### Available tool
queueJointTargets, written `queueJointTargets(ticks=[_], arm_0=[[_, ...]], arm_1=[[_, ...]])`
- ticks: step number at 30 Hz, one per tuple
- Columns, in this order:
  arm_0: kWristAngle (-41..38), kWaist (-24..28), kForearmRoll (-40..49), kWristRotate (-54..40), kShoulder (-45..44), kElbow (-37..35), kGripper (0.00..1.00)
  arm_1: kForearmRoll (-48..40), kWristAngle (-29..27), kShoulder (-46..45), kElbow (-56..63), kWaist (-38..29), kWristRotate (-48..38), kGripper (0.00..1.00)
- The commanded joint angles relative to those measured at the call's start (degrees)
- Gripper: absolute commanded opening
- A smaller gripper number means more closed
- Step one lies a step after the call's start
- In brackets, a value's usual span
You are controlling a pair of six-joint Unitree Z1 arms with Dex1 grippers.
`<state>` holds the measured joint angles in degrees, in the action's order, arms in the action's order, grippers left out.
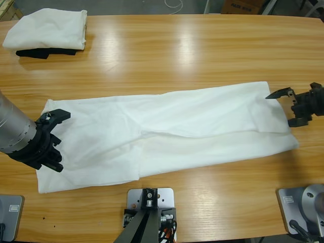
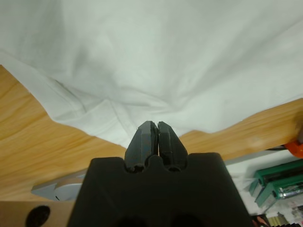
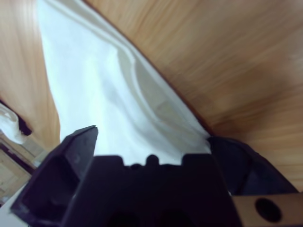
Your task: Fold clothes
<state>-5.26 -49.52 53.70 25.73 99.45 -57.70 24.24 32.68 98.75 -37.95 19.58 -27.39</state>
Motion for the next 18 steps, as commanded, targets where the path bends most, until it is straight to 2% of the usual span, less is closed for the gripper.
queueJointTargets(ticks=[1, 5, 8, 10, 13, 16, 18], arm_0=[[1.0, 0.7, 0.6, -0.1, -0.9, -0.1, 0.000], [1.0, 0.7, 0.7, -0.2, -0.9, -0.4, 0.000], [1.1, 0.7, 0.7, -0.2, -1.0, -0.3, 0.000], [1.1, 0.7, 0.6, -0.2, -1.0, -0.3, 0.000], [1.3, 0.7, 0.7, -0.2, -1.0, -0.4, 0.000], [1.4, 0.7, 0.7, -0.2, -1.1, -0.4, 0.000], [1.4, 0.7, 0.7, -0.2, -1.3, -0.3, 0.000]], arm_1=[[-0.7, 3.0, 5.9, 2.4, -2.3, 1.3, 0.928], [0.6, 2.8, 5.2, 2.2, -2.8, 1.2, 0.895], [0.2, 2.8, 4.9, 2.2, -2.9, 1.9, 0.697], [-0.4, 2.6, 4.2, 2.2, -3.2, 3.0, 0.487], [-0.6, 2.9, 4.1, 2.3, -4.5, 4.4, 0.334], [-1.3, 3.6, 4.7, 2.4, -5.0, 4.9, 0.302], [-1.5, 4.0, 4.9, 2.4, -5.0, 5.6, 0.179]])
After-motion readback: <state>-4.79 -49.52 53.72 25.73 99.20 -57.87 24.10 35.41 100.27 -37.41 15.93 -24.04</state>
